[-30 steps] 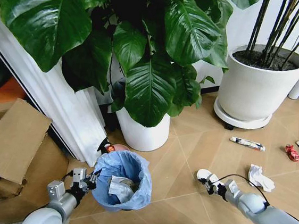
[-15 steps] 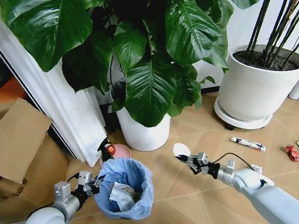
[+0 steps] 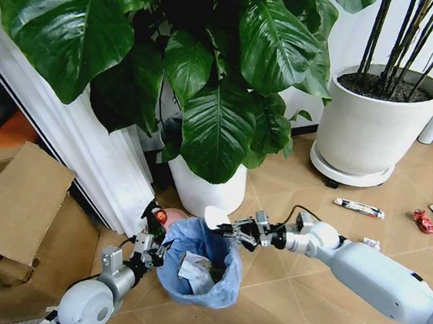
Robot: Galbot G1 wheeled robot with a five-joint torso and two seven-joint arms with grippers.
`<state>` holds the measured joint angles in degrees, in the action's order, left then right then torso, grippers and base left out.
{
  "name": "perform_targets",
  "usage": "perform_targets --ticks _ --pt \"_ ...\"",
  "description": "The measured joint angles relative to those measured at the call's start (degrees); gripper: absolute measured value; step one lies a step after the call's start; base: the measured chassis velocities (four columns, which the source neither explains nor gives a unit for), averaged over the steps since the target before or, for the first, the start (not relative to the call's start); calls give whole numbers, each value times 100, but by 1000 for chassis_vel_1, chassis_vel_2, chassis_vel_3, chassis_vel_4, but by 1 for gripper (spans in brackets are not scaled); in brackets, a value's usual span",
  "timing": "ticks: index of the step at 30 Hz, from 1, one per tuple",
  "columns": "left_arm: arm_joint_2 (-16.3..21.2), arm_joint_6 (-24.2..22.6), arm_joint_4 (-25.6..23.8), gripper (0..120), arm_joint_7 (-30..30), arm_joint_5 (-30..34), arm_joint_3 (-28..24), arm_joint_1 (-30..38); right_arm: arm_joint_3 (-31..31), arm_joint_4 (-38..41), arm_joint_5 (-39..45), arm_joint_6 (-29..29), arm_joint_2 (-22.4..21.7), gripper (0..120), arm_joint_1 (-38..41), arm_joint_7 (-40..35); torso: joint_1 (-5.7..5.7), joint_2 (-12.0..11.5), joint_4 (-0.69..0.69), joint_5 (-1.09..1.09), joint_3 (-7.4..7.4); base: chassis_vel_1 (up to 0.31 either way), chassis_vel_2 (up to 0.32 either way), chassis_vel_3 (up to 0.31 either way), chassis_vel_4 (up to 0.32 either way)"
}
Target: Pick up the trash bin and place the garbage on the floor into it.
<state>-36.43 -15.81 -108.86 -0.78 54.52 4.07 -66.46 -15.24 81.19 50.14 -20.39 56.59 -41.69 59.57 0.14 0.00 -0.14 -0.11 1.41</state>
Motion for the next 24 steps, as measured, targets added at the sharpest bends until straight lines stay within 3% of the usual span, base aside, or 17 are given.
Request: perform_targets --ticks 4,12,18,24 --pt "-41 2 2 0 1 2 -38 41 -156 -1 2 1 10 0 68 -36 0 0 0 -1 0 0 0 0 0" --pt "-117 -2 17 0 -14 22 -106 169 -535 -23 -355 192 -212 31 554 -173 0 0 -1 -1 0 0 0 0 0" --pt "-108 -14 15 0 -19 28 -104 183 -863 49 -414 294 -491 48 896 -278 0 0 -1 -1 0 0 0 0 0" --pt "-106 -37 14 0 -26 5 -67 174 -901 149 -869 425 -683 75 1099 -365 0 0 -1 0 -1 0 0 0 0"
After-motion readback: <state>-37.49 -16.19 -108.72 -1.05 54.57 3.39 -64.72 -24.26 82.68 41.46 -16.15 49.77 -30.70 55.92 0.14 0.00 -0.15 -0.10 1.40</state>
